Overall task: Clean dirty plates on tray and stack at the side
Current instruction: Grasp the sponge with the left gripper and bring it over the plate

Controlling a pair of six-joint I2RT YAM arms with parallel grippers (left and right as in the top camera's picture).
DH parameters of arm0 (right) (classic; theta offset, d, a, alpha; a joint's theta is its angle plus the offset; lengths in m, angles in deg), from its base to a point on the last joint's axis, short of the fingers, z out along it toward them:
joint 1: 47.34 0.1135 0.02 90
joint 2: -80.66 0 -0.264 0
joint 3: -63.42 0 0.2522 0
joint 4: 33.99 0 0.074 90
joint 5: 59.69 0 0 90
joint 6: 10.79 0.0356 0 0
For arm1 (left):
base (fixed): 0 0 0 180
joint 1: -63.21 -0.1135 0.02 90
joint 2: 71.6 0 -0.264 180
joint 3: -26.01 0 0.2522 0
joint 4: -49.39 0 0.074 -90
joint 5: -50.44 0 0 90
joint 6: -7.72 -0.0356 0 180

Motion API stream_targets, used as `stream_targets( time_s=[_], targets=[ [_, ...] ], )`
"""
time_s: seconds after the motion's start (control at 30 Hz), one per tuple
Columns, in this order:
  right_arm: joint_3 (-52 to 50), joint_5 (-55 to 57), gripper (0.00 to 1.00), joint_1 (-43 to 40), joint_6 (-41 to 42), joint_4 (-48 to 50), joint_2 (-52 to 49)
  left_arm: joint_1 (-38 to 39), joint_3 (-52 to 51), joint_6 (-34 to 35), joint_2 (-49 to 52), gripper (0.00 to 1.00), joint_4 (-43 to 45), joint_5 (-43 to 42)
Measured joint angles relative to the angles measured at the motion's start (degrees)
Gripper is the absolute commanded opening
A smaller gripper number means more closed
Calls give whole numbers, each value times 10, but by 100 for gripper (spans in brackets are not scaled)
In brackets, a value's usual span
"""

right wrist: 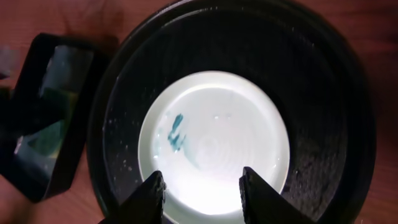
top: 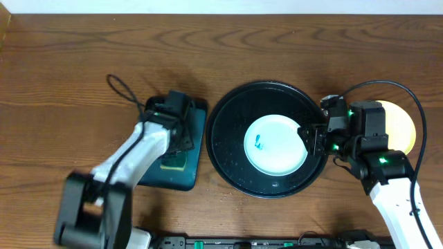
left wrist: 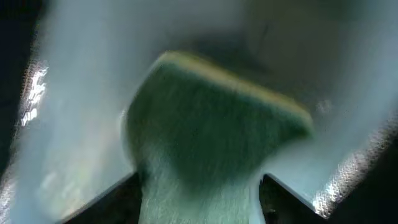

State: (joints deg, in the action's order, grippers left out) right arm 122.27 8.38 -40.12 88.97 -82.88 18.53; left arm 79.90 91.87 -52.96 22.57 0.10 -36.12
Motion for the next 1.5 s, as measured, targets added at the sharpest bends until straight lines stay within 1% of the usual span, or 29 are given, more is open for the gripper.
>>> stream_targets(
  time_s=[0.03, 0.07, 0.1, 0.33, 0.37, 0.4, 0.43, 0.47, 0.5, 0.53, 0.6, 0.63, 0.67, 0.7, 0.8, 0.87, 0.93, 1.0, 1.07, 1.1, 1.23, 1.33, 1.4, 1.43, 1.5],
  targets=[
    [0, -1, 36, 0, 0, -4, 0, 0, 0, -2, 18, 22, 13, 2],
    [0, -2, 36, 0, 0, -9, 0, 0, 0, 0, 32, 13, 25, 8],
    [0, -2, 36, 0, 0, -13, -1, 0, 3, -2, 40, 8, 29, 17],
    [0, -4, 35, 0, 0, -30, -1, -2, 13, -3, 47, 8, 25, 32],
    [0, -4, 35, 0, 0, -29, -1, -2, 14, -3, 47, 27, 18, 31],
    [0, -4, 34, 0, 0, -30, -1, -2, 17, -5, 47, 44, 11, 31],
    [0, -4, 34, 0, 0, -29, -1, -2, 21, -6, 46, 48, 0, 28],
    [0, -4, 34, 0, 0, -29, -1, -2, 23, -7, 45, 55, -14, 24],
    [0, -4, 34, 0, 0, -29, -1, -1, 23, -6, 42, 58, -24, 22],
    [0, -4, 34, 0, 0, -29, -1, -1, 23, -5, 37, 61, -36, 17],
    [0, -4, 35, 0, 0, -29, -1, -1, 23, -6, 18, 61, -60, 8],
    [0, -4, 34, 0, 0, -29, -1, -1, 23, -7, 6, 59, -69, 6],
    [0, -4, 34, 0, 0, -29, -1, -1, 23, -7, -7, 52, -78, 1],
    [0, -4, 35, 0, 0, -30, -1, -1, 23, -7, -28, 52, -90, -5],
    [0, -4, 35, 0, 0, -30, -1, -1, 23, -7, -40, 47, -102, -11],
    [0, -4, 34, 0, 0, -30, -1, -1, 18, -7, -39, 47, -90, -16],
    [0, -4, 32, 0, 0, -30, -1, -1, 1, -7, -39, 45, -59, -20],
    [0, -4, 31, 0, 0, -30, -1, -1, -21, -7, -35, 35, -29, -21],
    [0, -4, 31, 0, 0, -30, -1, -1, -43, -9, -32, 14, 0, -21],
    [0, -3, 31, 0, 0, -30, -1, -1, -48, -9, -32, 8, 9, -20],
    [0, 25, 24, 0, 0, -30, -1, -2, -54, -7, -32, 8, 17, -17],
    [0, 56, 24, 0, -2, -24, -5, -2, -47, -7, -32, 8, -4, -17],
    [0, 73, 26, 0, -2, -18, -16, -2, -32, -7, -32, 7, -35, -19],
    [0, 80, 31, 0, -2, -15, -25, -2, -23, -7, -32, 7, -56, -21],
    [0, 97, 36, 0, -2, -10, -49, -2, 2, -7, -32, 7, -99, -24]
  ],
)
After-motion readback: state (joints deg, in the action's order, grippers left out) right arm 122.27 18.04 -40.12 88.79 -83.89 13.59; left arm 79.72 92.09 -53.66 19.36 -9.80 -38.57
